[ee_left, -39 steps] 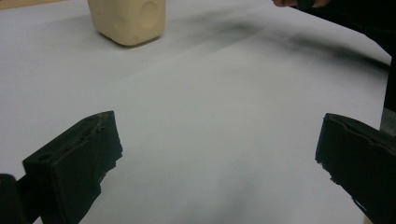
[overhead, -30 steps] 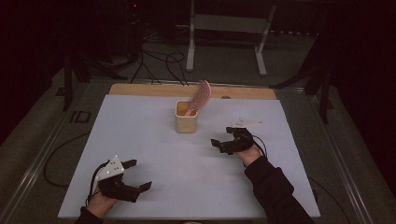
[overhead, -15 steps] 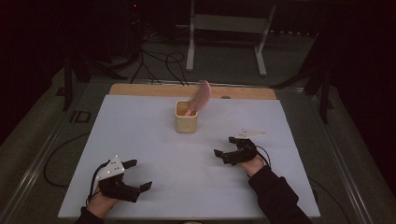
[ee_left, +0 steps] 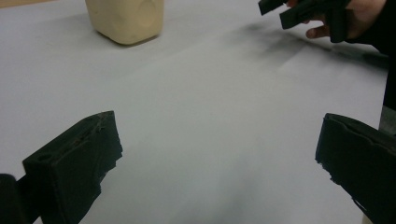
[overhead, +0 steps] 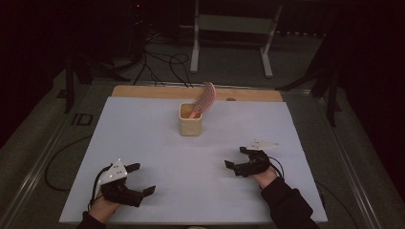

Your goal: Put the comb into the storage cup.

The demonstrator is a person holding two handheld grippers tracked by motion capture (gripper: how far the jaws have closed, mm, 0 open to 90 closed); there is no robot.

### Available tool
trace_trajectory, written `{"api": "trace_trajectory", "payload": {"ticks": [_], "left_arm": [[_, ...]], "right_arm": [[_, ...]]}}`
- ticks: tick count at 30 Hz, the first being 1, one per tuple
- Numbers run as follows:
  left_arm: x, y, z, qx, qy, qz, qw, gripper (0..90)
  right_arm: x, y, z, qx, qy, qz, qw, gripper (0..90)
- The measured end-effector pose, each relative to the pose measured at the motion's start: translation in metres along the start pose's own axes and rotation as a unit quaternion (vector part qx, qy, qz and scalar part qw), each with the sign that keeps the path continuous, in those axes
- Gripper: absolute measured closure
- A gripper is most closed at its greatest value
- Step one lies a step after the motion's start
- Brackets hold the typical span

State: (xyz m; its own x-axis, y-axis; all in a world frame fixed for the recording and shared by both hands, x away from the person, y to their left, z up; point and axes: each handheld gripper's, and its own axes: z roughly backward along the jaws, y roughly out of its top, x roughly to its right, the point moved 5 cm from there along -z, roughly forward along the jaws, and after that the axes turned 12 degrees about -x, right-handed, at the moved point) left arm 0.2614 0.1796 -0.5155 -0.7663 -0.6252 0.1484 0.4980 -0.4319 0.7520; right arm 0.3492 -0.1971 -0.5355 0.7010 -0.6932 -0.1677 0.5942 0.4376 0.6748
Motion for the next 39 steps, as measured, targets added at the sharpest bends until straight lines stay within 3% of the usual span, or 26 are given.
{"api": "trace_trajectory", "payload": {"ticks": [13,18,27,39], "left_arm": [[0.000,0.000,-0.001,-0.003,-0.002,-0.002,1.0000,0.4],[0.000,-0.001,-0.001,-0.004,-0.001,-0.001,1.0000,0.4],[0.000,-0.001,-0.001,-0.006,-0.004,-0.001,1.0000,0.4],[0.000,-0.002,-0.002,-0.007,-0.003,-0.003,1.0000,0.4]], "right_arm": [[-0.002,-0.022,0.025,0.006,-0.014,0.004,0.9999,9.1],[0.001,-0.028,0.037,0.018,-0.021,-0.001,0.9996,9.1],[0.006,-0.040,0.047,0.017,-0.032,-0.004,0.9993,9.1],[0.012,-0.059,0.065,0.033,-0.041,-0.029,0.9982,9.1]]}}
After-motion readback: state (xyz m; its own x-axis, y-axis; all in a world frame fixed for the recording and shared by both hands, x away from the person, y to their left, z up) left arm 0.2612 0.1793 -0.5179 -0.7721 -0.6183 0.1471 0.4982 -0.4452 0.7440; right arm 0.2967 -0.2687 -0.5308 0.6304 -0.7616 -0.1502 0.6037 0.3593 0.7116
